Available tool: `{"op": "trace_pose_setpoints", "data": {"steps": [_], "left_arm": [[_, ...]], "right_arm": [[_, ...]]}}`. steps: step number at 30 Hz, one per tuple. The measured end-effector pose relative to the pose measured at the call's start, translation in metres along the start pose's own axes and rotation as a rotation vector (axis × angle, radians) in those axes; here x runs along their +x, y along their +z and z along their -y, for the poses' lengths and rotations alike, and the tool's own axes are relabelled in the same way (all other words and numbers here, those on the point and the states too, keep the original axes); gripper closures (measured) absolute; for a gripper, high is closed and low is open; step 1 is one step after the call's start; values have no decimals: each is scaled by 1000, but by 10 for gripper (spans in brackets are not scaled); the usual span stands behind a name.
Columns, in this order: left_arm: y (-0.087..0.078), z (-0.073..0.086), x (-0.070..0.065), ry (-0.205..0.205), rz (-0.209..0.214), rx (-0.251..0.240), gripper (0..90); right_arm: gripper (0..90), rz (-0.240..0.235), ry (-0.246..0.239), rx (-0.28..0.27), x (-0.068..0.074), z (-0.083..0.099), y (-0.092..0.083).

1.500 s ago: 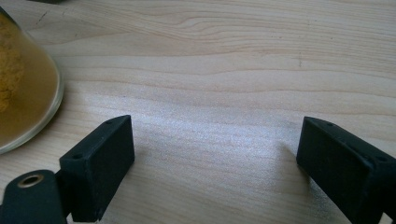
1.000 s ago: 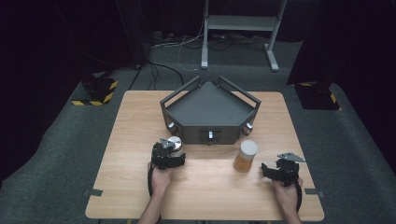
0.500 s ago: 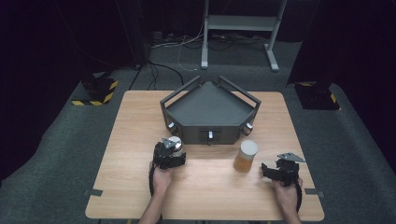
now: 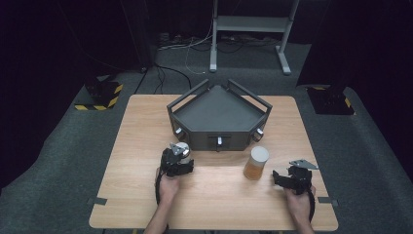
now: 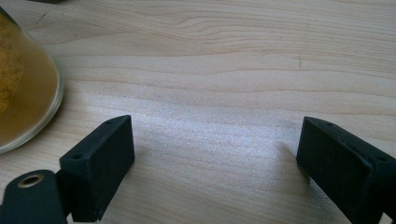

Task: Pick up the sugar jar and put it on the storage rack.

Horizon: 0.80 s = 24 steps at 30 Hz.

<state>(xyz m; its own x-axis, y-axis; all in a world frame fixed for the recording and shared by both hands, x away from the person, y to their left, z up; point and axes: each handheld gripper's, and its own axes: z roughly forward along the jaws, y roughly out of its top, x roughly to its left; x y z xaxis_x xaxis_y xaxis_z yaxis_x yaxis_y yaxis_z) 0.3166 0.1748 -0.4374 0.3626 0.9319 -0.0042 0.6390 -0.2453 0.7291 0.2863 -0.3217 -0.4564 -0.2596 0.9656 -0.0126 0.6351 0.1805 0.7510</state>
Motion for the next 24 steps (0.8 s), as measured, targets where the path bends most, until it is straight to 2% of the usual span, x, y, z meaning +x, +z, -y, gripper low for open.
{"op": "trace_pose_setpoints", "data": {"steps": [2,11,24], "left_arm": [[0,1,-3,0,-12,-5,309],[-7,-2,-2,7,-3,-14,309],[-30,-21,5,40,16,-22,310]], "right_arm": [[109,0,0,0,0,0,0],[110,-1,1,0,0,0,0],[110,-1,1,0,0,0,0]]}}
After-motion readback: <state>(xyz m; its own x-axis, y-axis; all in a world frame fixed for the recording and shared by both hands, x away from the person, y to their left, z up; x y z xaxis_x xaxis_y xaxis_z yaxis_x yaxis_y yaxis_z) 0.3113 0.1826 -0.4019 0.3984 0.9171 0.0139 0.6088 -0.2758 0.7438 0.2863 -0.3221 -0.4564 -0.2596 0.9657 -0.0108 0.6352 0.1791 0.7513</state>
